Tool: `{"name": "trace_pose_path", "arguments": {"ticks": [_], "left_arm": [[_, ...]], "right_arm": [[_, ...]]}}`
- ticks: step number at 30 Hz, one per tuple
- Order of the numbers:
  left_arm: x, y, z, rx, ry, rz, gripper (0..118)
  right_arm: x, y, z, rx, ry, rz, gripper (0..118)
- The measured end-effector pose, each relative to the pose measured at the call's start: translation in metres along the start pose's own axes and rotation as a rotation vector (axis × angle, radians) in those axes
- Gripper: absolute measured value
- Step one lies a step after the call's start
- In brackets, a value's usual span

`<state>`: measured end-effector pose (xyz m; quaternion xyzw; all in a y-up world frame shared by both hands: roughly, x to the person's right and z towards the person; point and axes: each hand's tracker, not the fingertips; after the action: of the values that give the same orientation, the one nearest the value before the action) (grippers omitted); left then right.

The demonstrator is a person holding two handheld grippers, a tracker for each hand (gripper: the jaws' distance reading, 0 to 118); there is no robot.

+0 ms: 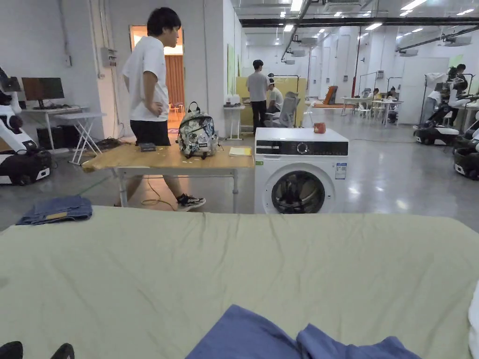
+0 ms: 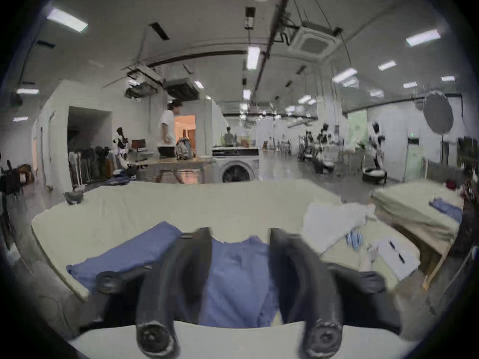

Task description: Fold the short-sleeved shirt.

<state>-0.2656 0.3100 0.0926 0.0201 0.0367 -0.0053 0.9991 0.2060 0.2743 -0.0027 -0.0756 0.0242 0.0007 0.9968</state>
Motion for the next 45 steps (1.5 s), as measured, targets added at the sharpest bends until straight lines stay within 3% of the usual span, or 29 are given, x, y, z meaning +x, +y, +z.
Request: {"name": "trace_pose_path", "arguments": {"ticks": [2, 5, 7, 12, 16, 19, 20, 22, 23, 27, 30, 34, 39, 40, 42, 45], "left_arm": [[0.01, 0.005, 0.004, -0.012, 0.018, -0.031, 9], [0.013, 0.007, 0.007, -0.07, -0.03, 0.024, 0], [0.016, 0.006, 0.015, -0.043, -0.056, 0.06, 0], [0.029, 0.012, 0.007, -0.071, -0.056, -0.003, 0], [0.019, 0.008, -0.005, -0.101, -0.096, 0.039, 0], [-0.006, -0.012, -0.024, -0.22, -0.121, 0.113, 0], [-0.016, -0.021, -0.031, -0.274, -0.155, 0.157, 2], [-0.039, -0.05, -0.045, -0.379, -0.168, 0.266, 31], [-0.046, -0.064, -0.05, -0.398, -0.168, 0.301, 39], [-0.083, -0.148, -0.071, -0.527, -0.128, 0.366, 53], [-0.09, -0.193, -0.087, -0.643, -0.074, 0.336, 55], [-0.099, -0.221, -0.099, -0.713, -0.035, 0.475, 60], [-0.089, -0.226, -0.098, -0.689, -0.059, 0.471, 60], [-0.077, -0.222, -0.097, -0.72, -0.058, 0.426, 56], [-0.062, -0.222, -0.097, -0.732, -0.006, 0.311, 36], [-0.069, -0.221, -0.101, -0.745, -0.051, 0.426, 7]], "right_arm": [[-0.016, 0.004, 0.003, -0.001, -0.015, 0.009, 0], [-0.025, 0.007, 0.014, 0.01, 0.055, -0.003, 0], [-0.035, 0.009, 0.016, 0.005, 0.049, 0.017, 0], [-0.052, 0.015, 0.016, -0.004, 0.085, 0.044, 0], [-0.053, 0.011, 0.011, -0.016, 0.106, 0.052, 0], [-0.054, 0.008, 0.01, -0.036, 0.124, 0.043, 0], [-0.054, 0.006, 0.011, -0.047, 0.128, 0.04, 0], [-0.053, 0.001, 0.01, -0.065, 0.14, 0.032, 0], [-0.053, -0.001, 0.009, -0.076, 0.142, 0.027, 0], [-0.052, -0.011, 0.003, -0.124, 0.147, -0.001, 0], [-0.049, -0.015, 0.001, -0.152, 0.159, -0.022, 0], [-0.049, -0.018, -0.002, -0.18, 0.139, -0.012, 0], [-0.046, -0.019, -0.006, -0.196, 0.131, -0.021, 0], [-0.047, -0.019, -0.008, -0.2, 0.134, -0.034, 0], [-0.046, -0.02, -0.013, -0.208, 0.148, -0.063, 0], [-0.048, -0.02, -0.022, -0.218, 0.16, -0.071, 0]]}}
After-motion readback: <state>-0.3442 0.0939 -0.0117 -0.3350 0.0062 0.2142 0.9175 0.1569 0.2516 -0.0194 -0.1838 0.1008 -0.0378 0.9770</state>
